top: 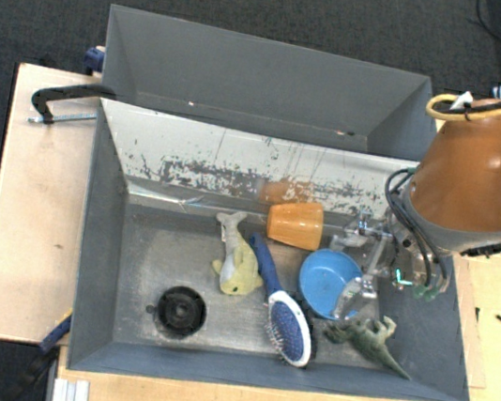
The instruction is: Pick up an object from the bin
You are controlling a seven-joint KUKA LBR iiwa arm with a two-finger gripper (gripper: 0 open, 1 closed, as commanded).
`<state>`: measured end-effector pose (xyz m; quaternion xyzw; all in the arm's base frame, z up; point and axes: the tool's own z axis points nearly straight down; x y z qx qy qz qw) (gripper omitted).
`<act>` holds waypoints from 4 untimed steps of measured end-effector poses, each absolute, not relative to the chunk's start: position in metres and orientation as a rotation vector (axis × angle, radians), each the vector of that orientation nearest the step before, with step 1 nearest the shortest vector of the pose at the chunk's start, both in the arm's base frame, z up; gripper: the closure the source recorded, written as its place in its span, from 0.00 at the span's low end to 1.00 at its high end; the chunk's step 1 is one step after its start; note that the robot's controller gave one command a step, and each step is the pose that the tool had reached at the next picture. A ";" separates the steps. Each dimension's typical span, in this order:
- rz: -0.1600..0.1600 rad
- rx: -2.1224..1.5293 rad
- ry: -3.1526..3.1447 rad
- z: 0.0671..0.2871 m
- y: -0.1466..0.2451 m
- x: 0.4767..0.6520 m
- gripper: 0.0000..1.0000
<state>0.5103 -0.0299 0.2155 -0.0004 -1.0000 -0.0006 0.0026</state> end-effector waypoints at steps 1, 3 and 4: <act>0.000 0.296 -3.126 0.082 -0.031 0.499 0.00; -0.001 0.298 -3.128 0.084 -0.031 0.499 0.00; -0.001 0.298 -3.128 0.084 -0.030 0.499 1.00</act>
Offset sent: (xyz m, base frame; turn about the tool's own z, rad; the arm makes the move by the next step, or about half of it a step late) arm -0.0112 -0.0017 -0.1320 -0.1904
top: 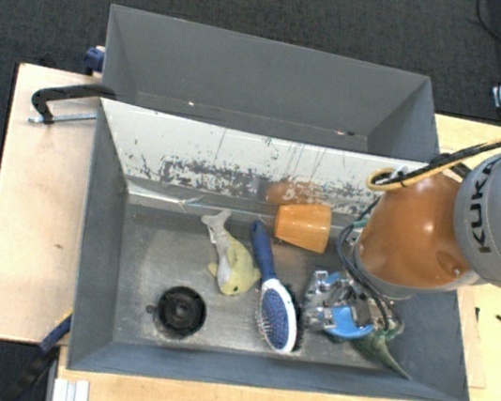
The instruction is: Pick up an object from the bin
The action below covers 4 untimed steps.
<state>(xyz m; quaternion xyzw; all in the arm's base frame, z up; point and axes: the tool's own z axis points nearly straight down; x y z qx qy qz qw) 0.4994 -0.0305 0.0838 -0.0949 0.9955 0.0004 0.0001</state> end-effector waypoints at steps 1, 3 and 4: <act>0.001 -0.298 3.127 0.084 -0.031 0.499 0.00; 0.001 -0.339 3.119 0.083 -0.112 0.534 1.00; -0.009 -0.642 3.061 0.263 -0.130 0.549 1.00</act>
Offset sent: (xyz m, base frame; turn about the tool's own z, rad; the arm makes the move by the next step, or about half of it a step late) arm 0.0000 0.0000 0.0000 0.0000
